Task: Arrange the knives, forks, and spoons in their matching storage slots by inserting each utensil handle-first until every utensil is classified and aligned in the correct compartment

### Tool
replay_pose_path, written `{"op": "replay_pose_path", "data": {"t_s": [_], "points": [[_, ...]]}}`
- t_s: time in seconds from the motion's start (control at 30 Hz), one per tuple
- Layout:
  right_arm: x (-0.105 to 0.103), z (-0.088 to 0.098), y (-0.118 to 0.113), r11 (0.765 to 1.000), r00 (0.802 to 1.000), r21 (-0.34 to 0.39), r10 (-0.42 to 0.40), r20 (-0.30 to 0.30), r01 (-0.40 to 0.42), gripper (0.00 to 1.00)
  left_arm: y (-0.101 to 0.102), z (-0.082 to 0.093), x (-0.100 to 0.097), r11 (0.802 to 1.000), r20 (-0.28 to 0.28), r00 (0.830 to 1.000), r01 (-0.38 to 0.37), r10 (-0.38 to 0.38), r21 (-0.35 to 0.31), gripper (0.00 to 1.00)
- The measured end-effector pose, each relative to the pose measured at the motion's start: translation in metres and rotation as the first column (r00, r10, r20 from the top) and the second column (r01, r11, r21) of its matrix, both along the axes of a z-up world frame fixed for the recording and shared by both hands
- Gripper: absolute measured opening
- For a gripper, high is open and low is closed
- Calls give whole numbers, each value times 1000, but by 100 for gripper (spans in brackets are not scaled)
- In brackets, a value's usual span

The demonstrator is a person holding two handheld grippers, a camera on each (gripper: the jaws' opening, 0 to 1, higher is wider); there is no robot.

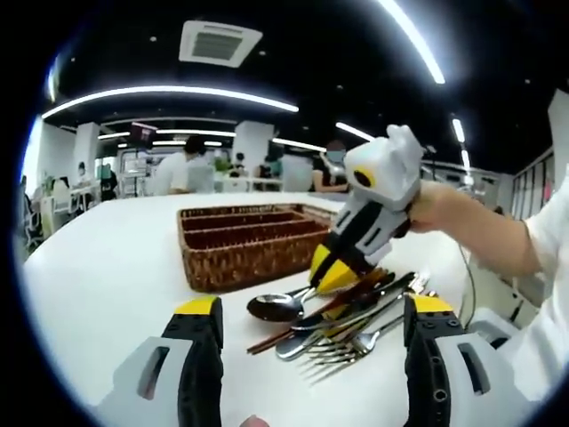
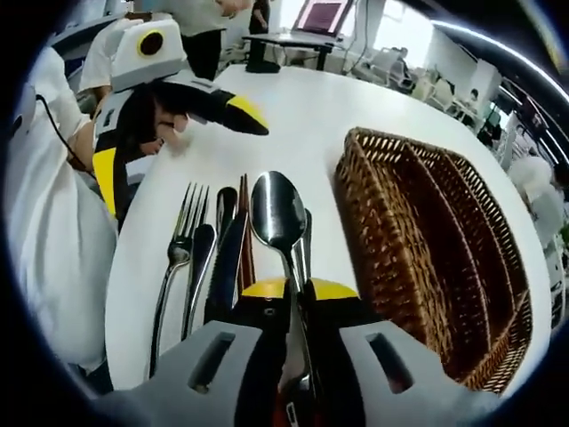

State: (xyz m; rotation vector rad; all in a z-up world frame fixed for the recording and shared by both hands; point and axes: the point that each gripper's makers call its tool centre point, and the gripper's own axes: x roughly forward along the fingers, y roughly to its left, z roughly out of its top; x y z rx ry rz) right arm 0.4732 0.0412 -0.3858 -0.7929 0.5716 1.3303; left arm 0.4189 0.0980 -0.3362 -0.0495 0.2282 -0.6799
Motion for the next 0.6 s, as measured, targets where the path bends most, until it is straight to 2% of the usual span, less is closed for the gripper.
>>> {"op": "replay_pose_path", "data": {"t_s": [0.27,0.6], "points": [[-4,-1,5,997,998,-48,55,-6,-55,5,-2,1,-2,1000,0,1000,8,-8,3,84],[-4,-1,7,983,992,-136,125,10,-122,5,-3,2,-1,1000,-1,1000,11,-11,8,84]]}}
